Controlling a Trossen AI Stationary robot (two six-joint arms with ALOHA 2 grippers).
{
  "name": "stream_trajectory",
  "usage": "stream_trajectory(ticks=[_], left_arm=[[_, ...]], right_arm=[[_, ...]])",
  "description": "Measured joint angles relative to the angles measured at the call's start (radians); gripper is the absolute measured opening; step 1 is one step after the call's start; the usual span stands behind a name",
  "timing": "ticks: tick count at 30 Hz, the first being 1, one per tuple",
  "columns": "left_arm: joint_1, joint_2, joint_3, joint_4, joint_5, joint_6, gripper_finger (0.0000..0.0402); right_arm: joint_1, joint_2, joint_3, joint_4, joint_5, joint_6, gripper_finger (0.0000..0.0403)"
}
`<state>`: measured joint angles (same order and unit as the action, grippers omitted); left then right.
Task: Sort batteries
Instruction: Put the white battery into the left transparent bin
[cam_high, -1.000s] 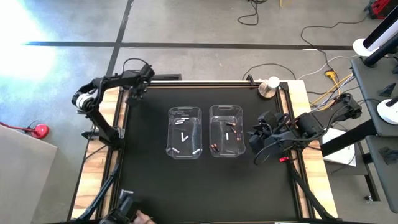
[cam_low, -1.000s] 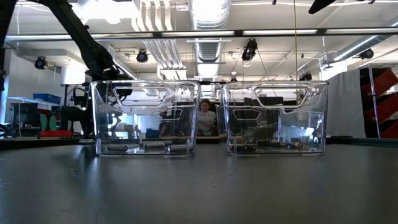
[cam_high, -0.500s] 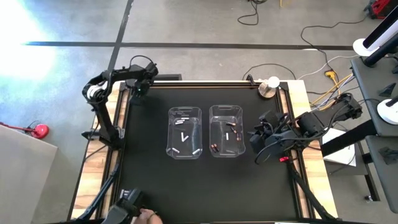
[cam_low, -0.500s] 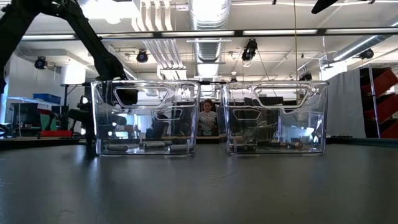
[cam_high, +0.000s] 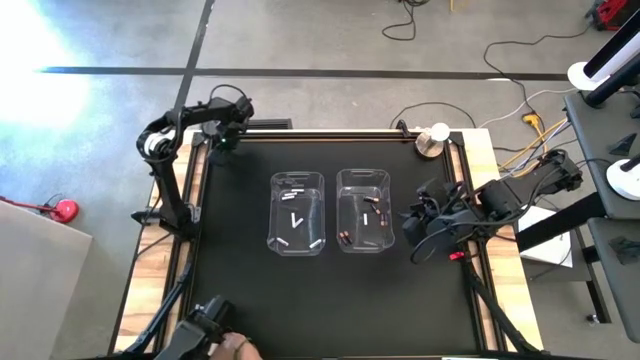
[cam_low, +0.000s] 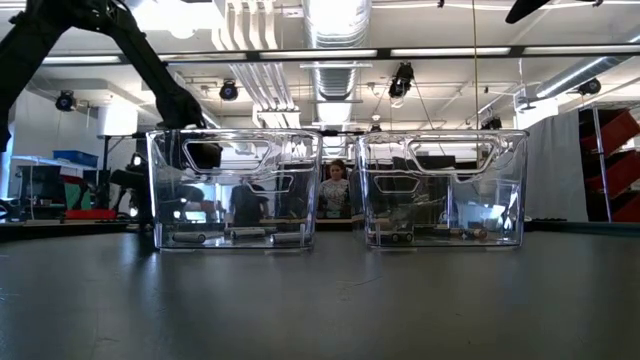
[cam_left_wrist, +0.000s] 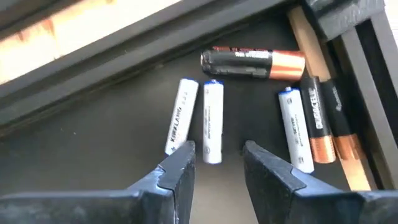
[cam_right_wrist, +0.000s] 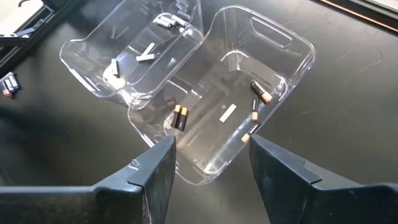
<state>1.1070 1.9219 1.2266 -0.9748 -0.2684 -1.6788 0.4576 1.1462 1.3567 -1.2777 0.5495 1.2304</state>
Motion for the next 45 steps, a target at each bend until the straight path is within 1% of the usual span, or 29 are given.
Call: stream_trajectory(ticks=[6,8,15,18,23,24,26,29,32,35,40,45], left_arm=[[0.001,-0.004,-0.029,0.006,0.004,-0.039,0.0115],[0.002,-0.005,-0.040,0.023,-0.007,-0.020,0.0115],[0.004,-0.006,-0.042,0.031,-0.028,-0.036,0.0113],[0.004,-0.006,-0.043,0.037,-0.036,-0.034,0.0089],[0.004,-0.005,-0.045,0.038,-0.047,-0.032,0.0017],[0.004,-0.005,-0.045,0.037,-0.049,-0.032,0.0012],[0.004,-0.005,-0.045,0.037,-0.051,-0.027,0.0016],[-0.002,-0.011,-0.047,0.038,-0.051,0.025,0.0026],[-0.021,-0.036,-0.047,0.036,-0.060,0.111,0.0021],[-0.047,-0.073,-0.047,0.037,-0.064,0.161,0.0013],[-0.081,-0.158,-0.047,0.060,-0.073,0.228,0.0016],[-0.135,-0.268,-0.047,0.118,-0.072,0.352,0.0016]], right_arm=[[0.000,0.000,0.000,-0.002,-0.001,0.000,0.0194],[0.000,0.000,0.000,-0.001,-0.005,0.006,0.0194],[0.000,-0.016,0.000,-0.007,-0.001,0.002,0.0194],[0.000,-0.025,0.000,-0.007,0.000,-0.001,0.0194],[0.000,-0.039,0.000,-0.007,-0.001,0.000,0.0194],[0.000,-0.043,0.000,-0.007,-0.001,0.000,0.0194],[0.000,-0.055,0.000,-0.007,-0.003,0.000,0.0194],[0.000,-0.072,0.007,-0.007,-0.008,-0.005,0.0194],[0.000,-0.094,0.015,-0.005,-0.008,-0.040,0.0194],[0.000,-0.114,0.015,-0.007,-0.001,-0.094,0.0194],[0.000,-0.134,0.015,-0.007,0.003,-0.187,0.0194],[0.000,-0.138,0.015,-0.007,0.002,-0.280,0.0194]])
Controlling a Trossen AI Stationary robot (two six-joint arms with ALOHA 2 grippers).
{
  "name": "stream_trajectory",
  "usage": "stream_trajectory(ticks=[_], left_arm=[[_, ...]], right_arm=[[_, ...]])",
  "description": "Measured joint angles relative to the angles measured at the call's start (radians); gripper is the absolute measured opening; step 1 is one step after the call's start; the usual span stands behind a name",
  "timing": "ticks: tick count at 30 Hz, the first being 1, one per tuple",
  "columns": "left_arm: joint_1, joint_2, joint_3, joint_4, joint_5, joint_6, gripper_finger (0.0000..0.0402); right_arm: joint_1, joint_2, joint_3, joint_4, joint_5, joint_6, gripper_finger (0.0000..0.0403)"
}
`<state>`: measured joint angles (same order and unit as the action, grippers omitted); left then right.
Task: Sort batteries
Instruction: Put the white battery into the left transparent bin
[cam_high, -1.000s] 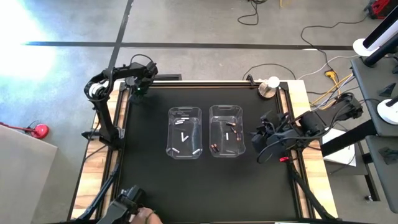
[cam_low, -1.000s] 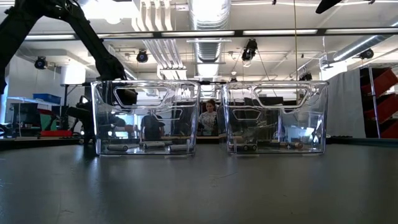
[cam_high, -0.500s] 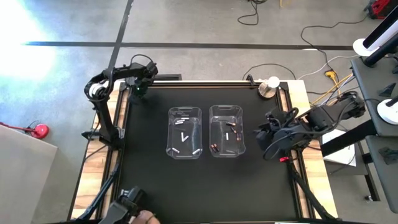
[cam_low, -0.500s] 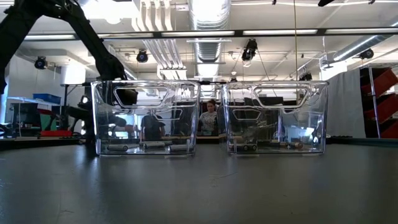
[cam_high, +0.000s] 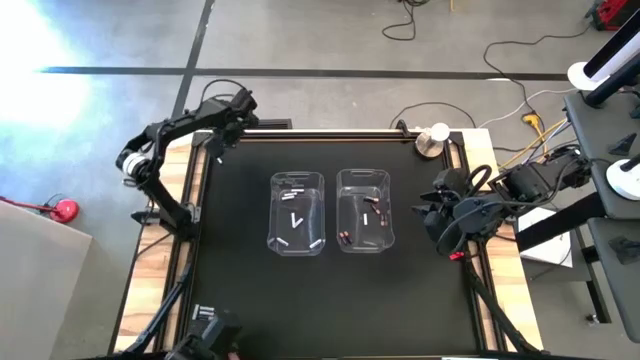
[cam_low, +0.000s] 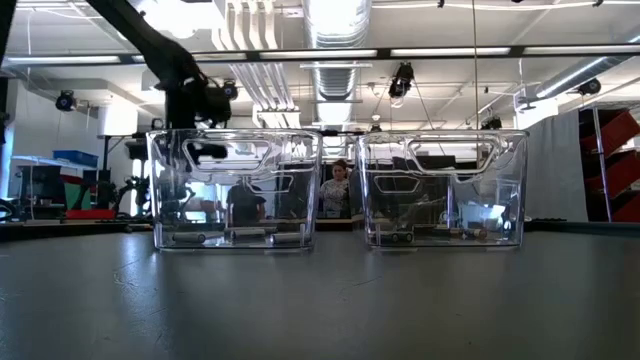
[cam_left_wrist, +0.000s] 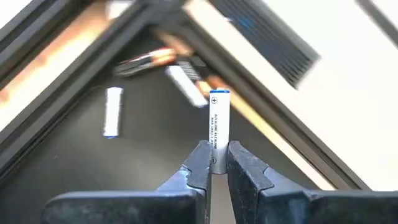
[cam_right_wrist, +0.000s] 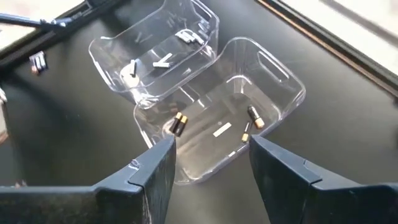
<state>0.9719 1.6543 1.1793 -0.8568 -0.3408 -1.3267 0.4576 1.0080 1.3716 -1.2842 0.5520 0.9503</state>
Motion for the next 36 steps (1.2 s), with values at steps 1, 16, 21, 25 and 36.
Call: stream_trajectory(ticks=[1,16,21,25,36], left_arm=[[-0.015,-0.020,0.000,0.015,0.004,0.041,0.0017],[-0.432,-0.306,0.001,0.237,0.143,0.856,0.0017],[-0.606,-0.317,0.002,0.237,0.145,0.865,0.0017],[-0.736,-0.309,0.002,0.282,0.143,0.875,0.0017],[-0.884,-0.178,0.002,0.213,0.203,0.894,0.0015]], right_arm=[[0.000,0.000,0.000,0.000,0.000,-0.016,0.0194],[0.000,-0.014,0.000,0.009,-0.009,-0.194,0.0194],[0.000,-0.018,0.000,0.039,-0.010,-0.211,0.0194],[0.000,-0.018,0.000,0.044,-0.010,-0.215,0.0194],[0.000,-0.017,-0.002,0.105,0.027,-0.228,0.0194]])
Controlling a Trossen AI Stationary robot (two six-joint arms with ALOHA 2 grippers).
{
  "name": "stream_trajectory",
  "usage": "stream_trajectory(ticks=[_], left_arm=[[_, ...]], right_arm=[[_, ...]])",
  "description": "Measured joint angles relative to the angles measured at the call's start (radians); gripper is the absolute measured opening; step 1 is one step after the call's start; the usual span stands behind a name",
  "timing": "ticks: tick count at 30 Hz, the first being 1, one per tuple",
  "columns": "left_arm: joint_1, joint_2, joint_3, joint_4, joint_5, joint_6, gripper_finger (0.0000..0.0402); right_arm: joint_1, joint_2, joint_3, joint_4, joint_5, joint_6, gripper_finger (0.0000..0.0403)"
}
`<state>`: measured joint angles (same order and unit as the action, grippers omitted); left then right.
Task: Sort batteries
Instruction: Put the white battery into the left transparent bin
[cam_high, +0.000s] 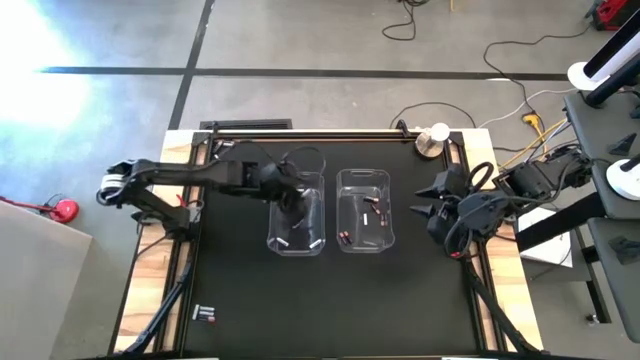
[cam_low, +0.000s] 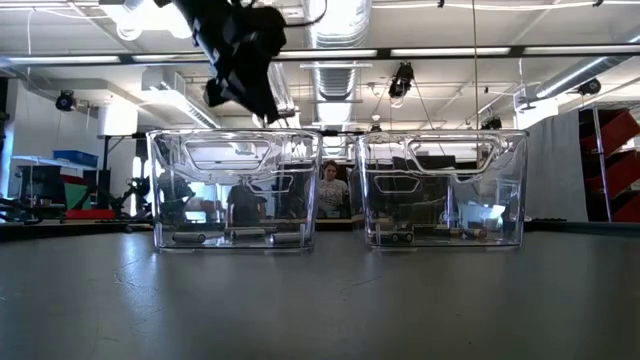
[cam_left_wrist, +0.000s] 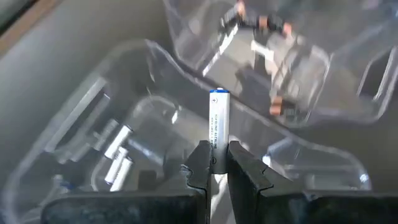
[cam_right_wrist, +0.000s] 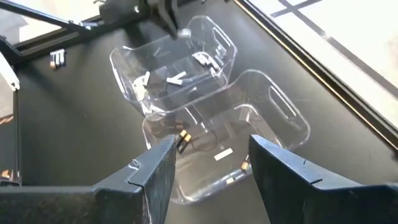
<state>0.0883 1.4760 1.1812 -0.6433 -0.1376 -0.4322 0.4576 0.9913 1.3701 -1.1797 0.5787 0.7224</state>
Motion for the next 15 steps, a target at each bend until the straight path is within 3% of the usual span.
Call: stream_trajectory(ticks=[9,15], left_arm=[[0.000,0.186,0.000,-0.106,0.019,0.020,0.0013],[0.002,0.272,0.000,-0.161,-0.004,-0.149,0.0013]], right_arm=[[0.000,0.006,0.000,0.013,0.000,0.044,0.0194],[0.000,0.021,0.000,0.015,-0.001,0.044,0.0194]])
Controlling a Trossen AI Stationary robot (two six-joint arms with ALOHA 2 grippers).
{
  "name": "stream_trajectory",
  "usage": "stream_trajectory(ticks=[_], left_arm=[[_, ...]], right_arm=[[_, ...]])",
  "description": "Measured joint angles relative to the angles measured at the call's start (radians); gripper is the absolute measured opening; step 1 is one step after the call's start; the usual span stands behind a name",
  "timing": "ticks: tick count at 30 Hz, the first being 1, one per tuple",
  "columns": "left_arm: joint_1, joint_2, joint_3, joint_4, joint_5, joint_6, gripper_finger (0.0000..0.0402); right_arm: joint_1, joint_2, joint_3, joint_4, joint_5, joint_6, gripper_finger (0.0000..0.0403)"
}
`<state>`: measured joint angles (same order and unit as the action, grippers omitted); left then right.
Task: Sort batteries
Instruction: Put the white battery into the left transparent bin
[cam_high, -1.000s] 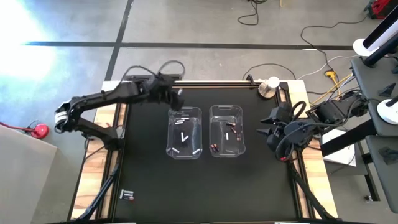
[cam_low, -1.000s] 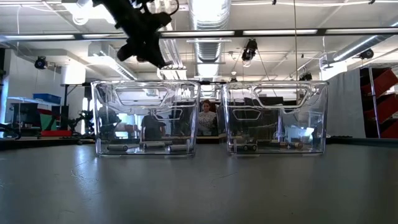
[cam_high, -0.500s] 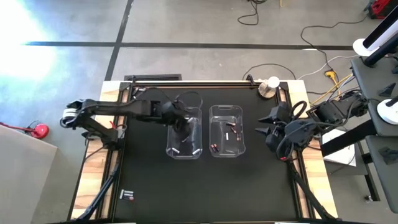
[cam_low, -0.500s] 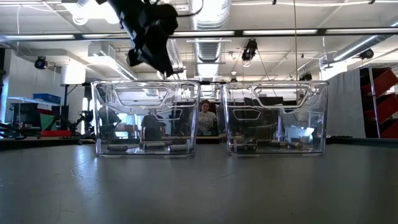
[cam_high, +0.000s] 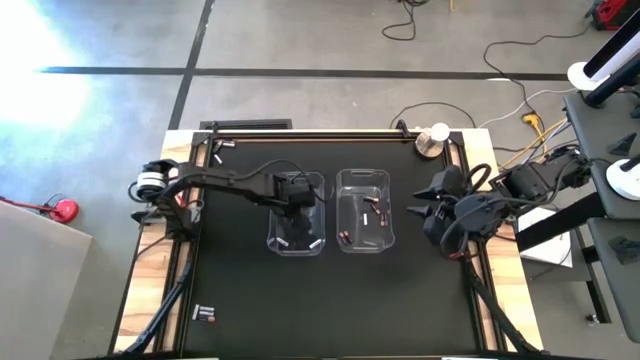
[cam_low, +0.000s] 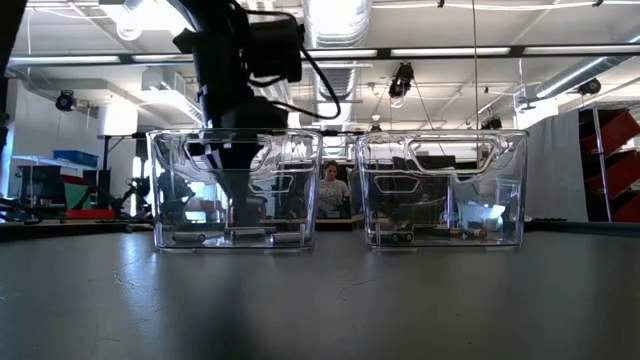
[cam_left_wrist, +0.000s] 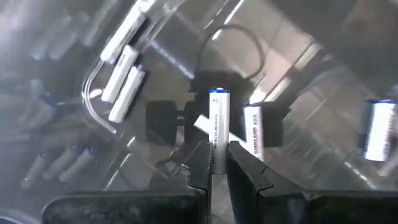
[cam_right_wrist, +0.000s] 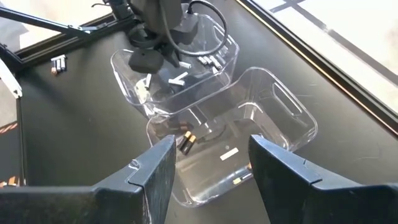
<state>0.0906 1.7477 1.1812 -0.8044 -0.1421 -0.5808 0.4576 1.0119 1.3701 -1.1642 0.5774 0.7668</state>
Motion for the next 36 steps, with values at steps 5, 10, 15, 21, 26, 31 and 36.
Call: stream_trajectory(ticks=[5,10,15,21,26,31,36], left_arm=[[-0.004,0.021,0.000,-0.008,-0.006,-0.043,0.0013],[-0.005,0.030,0.000,0.006,-0.006,-0.094,0.0013],[-0.008,0.046,0.000,0.008,-0.006,-0.094,0.0013],[-0.016,0.073,0.000,0.008,-0.006,-0.109,0.0013],[-0.032,0.079,0.000,0.009,-0.005,-0.089,0.0013],[-0.031,0.079,0.000,0.006,-0.005,-0.096,0.0013],[-0.031,0.083,0.000,0.008,-0.005,-0.109,0.0013]], right_arm=[[0.000,0.012,0.000,0.003,-0.001,0.009,0.0194],[0.000,0.018,0.000,0.003,-0.002,0.030,0.0194],[0.000,0.023,0.000,0.003,-0.002,0.037,0.0194],[0.000,0.025,0.000,0.003,-0.002,0.038,0.0194],[0.000,0.025,0.000,0.003,-0.002,0.037,0.0194],[0.000,0.025,0.000,0.003,-0.002,0.034,0.0194],[0.000,0.025,0.000,0.003,-0.002,0.037,0.0194]])
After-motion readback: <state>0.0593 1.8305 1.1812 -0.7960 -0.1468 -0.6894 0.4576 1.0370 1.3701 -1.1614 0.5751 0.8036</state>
